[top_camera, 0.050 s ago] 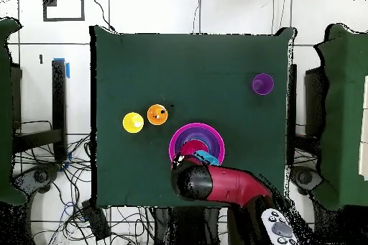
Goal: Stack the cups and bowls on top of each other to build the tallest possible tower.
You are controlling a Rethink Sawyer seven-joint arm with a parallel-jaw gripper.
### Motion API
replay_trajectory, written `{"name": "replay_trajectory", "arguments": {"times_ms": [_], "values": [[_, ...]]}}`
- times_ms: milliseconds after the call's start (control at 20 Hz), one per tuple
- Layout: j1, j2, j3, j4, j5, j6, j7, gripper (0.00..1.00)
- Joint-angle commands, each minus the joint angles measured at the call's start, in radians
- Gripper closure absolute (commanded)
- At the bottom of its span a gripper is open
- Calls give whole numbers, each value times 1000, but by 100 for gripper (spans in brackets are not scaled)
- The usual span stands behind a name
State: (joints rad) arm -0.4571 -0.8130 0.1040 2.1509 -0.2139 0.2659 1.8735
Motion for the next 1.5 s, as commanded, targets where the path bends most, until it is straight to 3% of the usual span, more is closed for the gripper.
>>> {"name": "replay_trajectory", "arguments": {"times_ms": [50,950,1500], "values": [[3,66,4,53,-70,-110,98,100],[66,237,-53,-20,-74,-261,121,100],[75,247,-53,-17,-54,-273,113,100]]}}
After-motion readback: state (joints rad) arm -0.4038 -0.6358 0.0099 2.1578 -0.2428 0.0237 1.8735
